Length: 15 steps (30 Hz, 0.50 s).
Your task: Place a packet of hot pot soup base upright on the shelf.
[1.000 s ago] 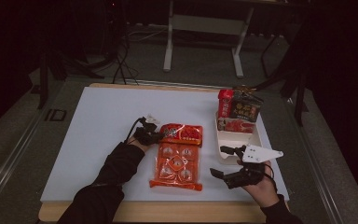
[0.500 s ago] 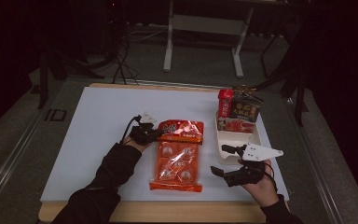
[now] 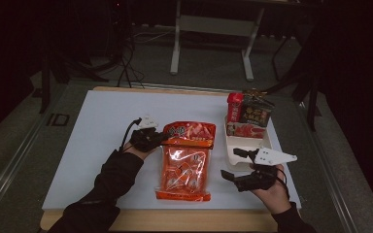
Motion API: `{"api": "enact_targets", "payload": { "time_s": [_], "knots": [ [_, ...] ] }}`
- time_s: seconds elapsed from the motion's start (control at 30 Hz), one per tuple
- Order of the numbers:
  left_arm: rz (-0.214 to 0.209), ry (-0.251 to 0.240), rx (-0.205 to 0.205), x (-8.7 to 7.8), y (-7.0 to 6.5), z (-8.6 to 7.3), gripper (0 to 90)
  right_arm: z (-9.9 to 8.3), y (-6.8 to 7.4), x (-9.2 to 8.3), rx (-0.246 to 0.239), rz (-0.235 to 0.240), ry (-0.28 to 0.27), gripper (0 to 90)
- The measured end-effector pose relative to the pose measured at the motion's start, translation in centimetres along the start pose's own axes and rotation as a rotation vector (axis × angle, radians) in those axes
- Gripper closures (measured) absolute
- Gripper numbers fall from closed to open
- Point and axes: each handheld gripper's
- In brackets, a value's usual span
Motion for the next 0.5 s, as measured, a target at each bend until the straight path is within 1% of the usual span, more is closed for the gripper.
{"api": "enact_targets", "payload": {
  "time_s": [0.07, 0.13, 0.17, 0.23, 0.33, 0.37, 0.43, 0.5],
  "knots": [
    [-0.004, -0.007, -0.001, -0.3, -0.1, 0.1, 89.3, 0.0, 0.0, 0.1, -0.002, -0.01, 0.006, 10.7],
    [-0.008, -0.007, 0.001, -0.4, -0.1, 0.2, 89.3, 0.0, 0.0, 0.1, 0.002, -0.004, 0.008, 10.7],
    [-0.019, -0.01, -0.003, -0.7, 0.0, 0.3, 89.3, -0.1, 0.0, 0.2, 0.0, -0.007, 0.012, 10.7],
    [-0.022, -0.015, -0.003, -0.8, -0.1, 0.3, 89.3, 0.1, -0.1, 0.3, -0.002, -0.023, 0.021, 10.7],
    [-0.026, -0.018, 0.0, -1.0, -0.1, 0.4, 89.3, 0.2, -0.2, 0.3, 0.004, -0.016, 0.01, 10.8],
    [-0.026, -0.021, 0.006, -1.1, -0.1, 0.5, 89.3, 0.4, -0.3, 0.2, 0.004, -0.022, 0.002, 10.8],
    [-0.031, -0.028, 0.005, -1.3, -0.2, 0.5, 89.3, 0.5, -0.3, 0.2, 0.005, -0.021, 0.0, 10.8],
    [-0.035, -0.038, 0.018, -1.6, -0.3, 0.6, 89.4, 0.6, -0.4, 0.1, 0.007, -0.022, -0.003, 10.9]
  ]
}}
Point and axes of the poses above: each handheld gripper's, and its own axes: x roughly forward along the jaws, z roughly out of its top, y roughly to its left, and after that the axes turned 12 degrees about z, right-handed
